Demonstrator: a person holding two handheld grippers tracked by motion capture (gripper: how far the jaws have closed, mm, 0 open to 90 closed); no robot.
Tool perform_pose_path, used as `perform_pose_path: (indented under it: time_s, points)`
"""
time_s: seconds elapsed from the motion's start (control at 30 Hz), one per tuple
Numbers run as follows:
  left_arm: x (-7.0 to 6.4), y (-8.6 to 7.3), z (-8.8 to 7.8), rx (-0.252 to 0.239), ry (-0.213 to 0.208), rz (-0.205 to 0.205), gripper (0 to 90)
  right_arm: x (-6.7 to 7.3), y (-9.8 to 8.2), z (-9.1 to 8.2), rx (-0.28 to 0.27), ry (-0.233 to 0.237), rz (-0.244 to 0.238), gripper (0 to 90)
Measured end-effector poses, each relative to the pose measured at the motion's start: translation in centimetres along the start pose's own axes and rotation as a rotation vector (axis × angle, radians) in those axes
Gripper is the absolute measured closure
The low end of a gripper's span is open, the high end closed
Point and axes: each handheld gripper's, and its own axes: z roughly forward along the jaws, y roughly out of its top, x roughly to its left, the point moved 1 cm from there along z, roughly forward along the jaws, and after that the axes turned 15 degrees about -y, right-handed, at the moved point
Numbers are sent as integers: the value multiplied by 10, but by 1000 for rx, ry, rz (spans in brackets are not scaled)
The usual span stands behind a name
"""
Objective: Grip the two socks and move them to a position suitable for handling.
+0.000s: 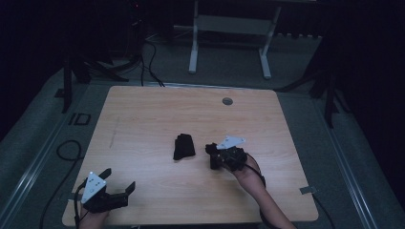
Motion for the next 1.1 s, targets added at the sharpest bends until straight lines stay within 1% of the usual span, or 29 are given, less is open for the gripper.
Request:
perform_pose_path:
  time_s: [0.07, 0.13, 0.2, 0.3, 0.4, 0.43, 0.47, 0.57, 0.67, 0.73, 0.83, 0.93, 0.97, 1.0, 1.07, 1.1]
  points:
    - [0, 0, 0, -2, -4, -4, 2, 3, -6, -8, 1, 30, 3, 761]
    - [0, -1, 1, 3, -7, -3, 2, 9, -13, -16, 0, 25, -3, 761]
    - [-1, -1, 2, 4, -16, -5, 2, 14, -18, -24, -8, 36, -7, 760]
    - [-2, 0, 2, -1, -19, -3, 2, 22, -24, -35, -37, 47, -38, 759]
    - [-4, 0, 3, -3, -18, 1, 2, 27, -31, -40, -28, 67, -26, 759]
    - [-4, 0, 3, -2, -14, 3, 2, 29, -34, -40, -20, 61, -26, 759]
    - [-4, 0, 4, -1, -20, 3, 2, 31, -37, -40, -12, 59, -28, 758]
    - [-5, 0, 5, 5, -27, 3, 2, 36, -47, -36, 15, 61, -6, 756]
    - [-5, 0, 5, 5, -28, 10, 2, 41, -56, -28, 51, 58, -27, 755]
    - [-5, 0, 5, 1, -30, 9, 2, 43, -58, -25, 59, 59, -28, 753]
    - [-5, 0, 5, 8, -38, 4, 2, 46, -58, -25, 64, 41, -37, 739]
    - [-6, 0, 6, 13, -46, 10, 2, 49, -59, -25, 58, 25, -22, 727]
    - [-7, 0, 7, 14, -48, 12, 2, 50, -59, -25, 60, 23, -19, 716]
    - [-8, 0, 7, 15, -47, 14, 2, 50, -59, -25, 63, 28, -16, 680]
    - [-9, 1, 7, 11, -62, 6, 2, 51, -57, -25, 68, 57, -13, 538]
    - [-10, 1, 8, 14, -73, 0, 2, 52, -56, -26, 69, 73, -29, 482]
